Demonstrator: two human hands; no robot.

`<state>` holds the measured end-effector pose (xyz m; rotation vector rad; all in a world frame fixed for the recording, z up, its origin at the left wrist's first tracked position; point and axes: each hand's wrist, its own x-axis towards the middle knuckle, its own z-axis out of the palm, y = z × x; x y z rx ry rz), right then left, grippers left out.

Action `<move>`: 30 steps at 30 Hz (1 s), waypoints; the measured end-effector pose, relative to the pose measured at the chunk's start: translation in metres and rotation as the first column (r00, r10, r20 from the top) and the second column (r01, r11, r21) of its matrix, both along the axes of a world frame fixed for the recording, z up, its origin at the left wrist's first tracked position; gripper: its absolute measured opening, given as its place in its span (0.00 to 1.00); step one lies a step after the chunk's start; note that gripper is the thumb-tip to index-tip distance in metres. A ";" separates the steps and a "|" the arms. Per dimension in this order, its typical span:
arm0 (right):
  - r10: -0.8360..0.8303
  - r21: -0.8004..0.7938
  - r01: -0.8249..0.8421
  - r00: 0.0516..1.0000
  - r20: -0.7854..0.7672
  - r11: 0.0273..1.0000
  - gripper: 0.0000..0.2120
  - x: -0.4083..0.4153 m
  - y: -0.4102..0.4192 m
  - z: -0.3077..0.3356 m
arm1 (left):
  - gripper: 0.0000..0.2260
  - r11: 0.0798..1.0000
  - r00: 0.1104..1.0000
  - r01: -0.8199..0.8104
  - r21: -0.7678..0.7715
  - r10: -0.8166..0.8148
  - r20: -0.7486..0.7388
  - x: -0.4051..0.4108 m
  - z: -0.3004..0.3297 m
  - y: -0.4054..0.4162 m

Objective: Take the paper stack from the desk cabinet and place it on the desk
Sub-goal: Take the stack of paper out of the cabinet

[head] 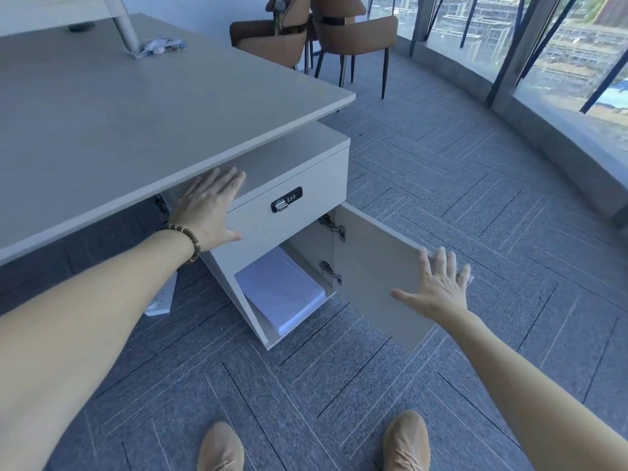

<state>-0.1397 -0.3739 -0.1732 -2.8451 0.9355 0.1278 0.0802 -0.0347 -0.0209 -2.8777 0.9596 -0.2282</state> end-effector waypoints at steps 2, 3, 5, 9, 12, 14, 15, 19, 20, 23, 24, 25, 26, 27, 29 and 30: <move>-0.008 0.014 0.008 1.000 -0.016 1.000 0.57 0.003 -0.004 0.002 | 0.51 1.000 1.000 -0.002 0.001 0.002 0.000 0.001 -0.001 0.000; -0.010 0.025 0.011 1.000 -0.023 1.000 0.57 0.004 -0.005 0.003 | 0.51 1.000 1.000 -0.002 0.001 0.002 0.000 0.002 -0.002 0.000; -0.014 0.036 0.016 0.999 -0.034 0.999 0.57 0.005 -0.006 0.004 | 0.51 1.000 1.000 0.003 0.002 -0.003 0.005 0.003 -0.003 0.001; -0.004 0.063 0.005 1.000 -0.020 0.998 0.52 0.005 -0.004 0.007 | 0.51 1.000 1.000 -0.004 0.004 0.004 0.001 0.003 -0.003 0.001; 0.046 0.079 -0.048 0.999 0.029 0.996 0.47 0.006 0.002 0.012 | 0.50 1.000 1.000 -0.009 -0.016 0.009 -0.003 0.002 -0.004 0.001; 0.094 0.082 -0.097 0.995 0.037 0.992 0.45 0.005 0.012 0.012 | 0.50 1.000 0.999 -0.031 0.001 0.031 -0.039 0.001 0.000 -0.001; 0.115 0.086 -0.118 0.993 0.038 0.989 0.44 0.005 0.018 0.013 | 0.50 0.998 0.997 -0.056 0.020 0.057 -0.060 0.000 0.002 -0.003; 0.151 0.201 -0.155 0.988 0.035 0.967 0.41 0.016 0.048 0.015 | 0.44 0.989 0.991 -0.132 0.063 0.132 -0.004 -0.042 0.000 -0.029; 0.143 0.256 -0.146 0.989 0.030 0.956 0.40 0.022 0.057 0.012 | 0.42 0.995 0.995 -0.100 0.016 0.100 0.007 -0.061 -0.011 -0.037; 0.133 0.389 -0.123 0.991 -0.001 0.913 0.37 0.045 0.074 -0.008 | 0.30 0.963 0.996 0.076 -0.257 -0.083 -0.014 -0.108 -0.072 -0.053; 0.134 0.415 -0.119 0.991 -0.006 0.902 0.36 0.054 0.076 -0.019 | 0.26 0.943 0.991 0.055 -0.328 -0.091 -0.096 -0.114 -0.098 -0.056; 0.133 0.437 -0.116 0.991 -0.010 0.892 0.35 0.063 0.078 -0.031 | 0.22 0.935 0.970 -0.039 -0.353 -0.049 -0.239 -0.114 -0.126 -0.058; 0.128 0.456 -0.107 0.992 -0.016 0.884 0.33 0.072 0.078 -0.047 | 0.20 0.928 0.916 -0.173 -0.330 0.028 -0.401 -0.109 -0.155 -0.060; 0.125 0.469 -0.099 0.992 -0.025 0.878 0.32 0.081 0.079 -0.065 | 0.18 0.907 0.825 -0.311 -0.284 0.110 -0.555 -0.102 -0.184 -0.061; 0.131 0.490 -0.096 0.991 -0.038 0.867 0.29 0.103 0.079 -0.103 | 0.13 0.811 0.639 -0.536 -0.236 0.207 -0.741 -0.083 -0.234 -0.063; 0.142 0.507 -0.098 0.989 -0.049 0.857 0.29 0.115 0.078 -0.123 | 0.12 0.758 0.562 -0.615 -0.218 0.228 -0.795 -0.074 -0.261 -0.063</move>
